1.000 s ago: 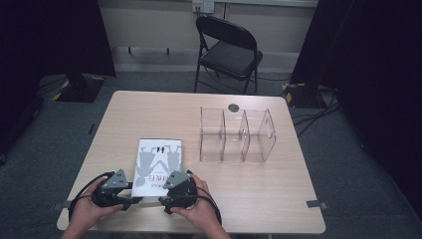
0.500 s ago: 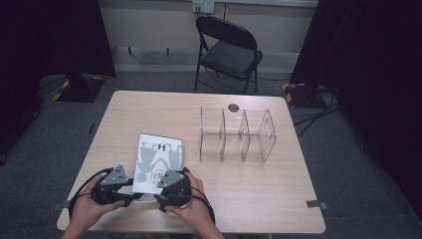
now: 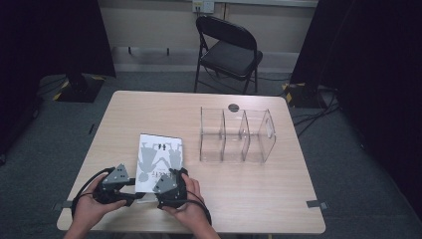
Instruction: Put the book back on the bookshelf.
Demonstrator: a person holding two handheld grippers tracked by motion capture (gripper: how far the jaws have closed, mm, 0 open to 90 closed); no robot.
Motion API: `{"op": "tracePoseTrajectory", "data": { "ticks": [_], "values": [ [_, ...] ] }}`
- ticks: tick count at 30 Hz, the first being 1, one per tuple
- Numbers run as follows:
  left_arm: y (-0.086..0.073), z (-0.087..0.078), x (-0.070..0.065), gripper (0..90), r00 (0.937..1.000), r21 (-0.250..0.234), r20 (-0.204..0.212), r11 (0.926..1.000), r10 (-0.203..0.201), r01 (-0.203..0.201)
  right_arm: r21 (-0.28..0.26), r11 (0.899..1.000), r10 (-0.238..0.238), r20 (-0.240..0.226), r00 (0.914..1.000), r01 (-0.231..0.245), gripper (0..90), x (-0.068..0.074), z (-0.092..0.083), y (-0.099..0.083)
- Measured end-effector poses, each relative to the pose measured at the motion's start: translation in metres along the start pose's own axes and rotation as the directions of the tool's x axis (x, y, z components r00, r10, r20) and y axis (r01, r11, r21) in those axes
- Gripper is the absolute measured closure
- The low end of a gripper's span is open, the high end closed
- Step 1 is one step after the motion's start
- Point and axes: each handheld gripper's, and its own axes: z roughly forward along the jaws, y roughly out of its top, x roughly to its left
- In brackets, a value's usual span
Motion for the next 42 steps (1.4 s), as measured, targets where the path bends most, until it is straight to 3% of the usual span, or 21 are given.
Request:
{"op": "tracePoseTrajectory", "data": {
  "ticks": [2, 3, 4, 6, 7, 8, 12, 14, 18, 20, 23, 27, 29, 33, 34, 42],
  "values": [
    [0.0, 0.002, 0.0, 46.8, 0.9999, -0.009, -0.007, 0.9999, 0.008, -0.008, 0.012, 1.0, -0.013, 0.0, 0.9999, 0.013, 22.0, -0.001, -0.001, 0.002],
    [-0.001, 0.004, 0.001, 47.8, 0.9999, -0.008, -0.01, 1.0, -0.003, 0.002, 0.007, 0.999, -0.034, 0.021, 0.9992, 0.034, 28.4, 0.0, -0.002, 0.001],
    [-0.003, 0.006, 0.002, 47.8, 0.9999, -0.017, -0.015, 0.9999, 0.002, -0.002, 0.007, 0.999, -0.034, 0.021, 0.9992, 0.034, 28.4, 0.0, -0.002, 0.001],
    [-0.005, 0.008, 0.001, 41.3, 1.0, -0.034, 0.0, 0.9994, -0.006, 0.006, 0.017, 0.996, -0.084, 0.056, 0.9949, 0.083, 35.4, 0.005, -0.004, 0.003],
    [-0.004, 0.007, 0.001, 32.9, 0.9994, -0.043, -0.032, 0.9989, 0.015, -0.016, 0.008, 0.996, -0.09, 0.072, 0.9934, 0.089, 39.3, 0.006, -0.005, 0.003],
    [-0.004, 0.007, 0.001, 27.5, 0.9994, -0.043, -0.032, 0.9989, 0.015, -0.016, 0.008, 0.996, -0.09, 0.072, 0.9934, 0.089, 39.3, 0.006, -0.005, 0.003],
    [-0.007, 0.005, 0.004, 23.1, 0.9992, -0.018, -0.019, 0.9992, 0.036, -0.037, 0.002, 0.991, -0.133, 0.098, 0.9863, 0.133, 47.2, 0.007, -0.009, 0.006],
    [-0.014, 0.004, 0.01, 22.6, 0.9998, -0.013, -0.01, 0.9998, 0.015, -0.015, 0.011, 0.986, -0.164, 0.101, 0.9813, 0.164, 51.5, 0.005, -0.013, 0.01],
    [-0.018, 0.002, 0.017, 21.1, 0.9999, -0.022, -0.016, 0.9998, -0.002, 0.002, 0.016, 0.986, -0.166, 0.101, 0.9809, 0.166, 54.0, 0.002, -0.016, 0.012],
    [-0.02, -0.001, 0.021, 21.2, 0.9994, -0.023, -0.029, 0.9996, 0.017, -0.018, 0.023, 0.988, -0.154, 0.097, 0.9834, 0.152, 54.9, 0.0, -0.017, 0.014],
    [-0.026, -0.003, 0.027, 19.9, 0.9992, -0.025, -0.037, 0.9996, -0.015, 0.014, 0.028, 0.987, -0.159, 0.088, 0.9833, 0.157, 56.2, -0.004, -0.021, 0.017],
    [-0.029, -0.002, 0.028, 20.7, 0.999, -0.005, -0.044, 1.0, -0.004, 0.004, 0.043, 0.989, -0.147, 0.078, 0.9861, 0.144, 56.9, -0.008, -0.023, 0.021],
    [-0.031, -0.001, 0.029, 20.6, 0.9989, -0.006, -0.041, 0.9998, -0.021, 0.021, 0.047, 0.989, -0.145, 0.077, 0.9864, 0.142, 57.2, -0.008, -0.024, 0.021],
    [-0.034, 0.004, 0.03, 20.6, 0.9991, 0.036, -0.042, 0.9993, -0.003, 0.004, 0.057, 0.99, -0.134, 0.074, 0.9882, 0.13, 58.0, -0.012, -0.027, 0.024],
    [-0.035, 0.005, 0.029, 20.5, 0.999, 0.026, -0.04, 0.9994, -0.021, 0.022, 0.055, 0.99, -0.132, 0.072, 0.9887, 0.128, 58.1, -0.014, -0.028, 0.025],
    [-0.037, 0.009, 0.03, 19.1, 0.9988, 0.04, -0.045, 0.999, -0.016, 0.018, 0.08, 0.992, -0.106, 0.055, 0.9928, 0.102, 60.2, -0.027, -0.037, 0.032]
  ]
}}
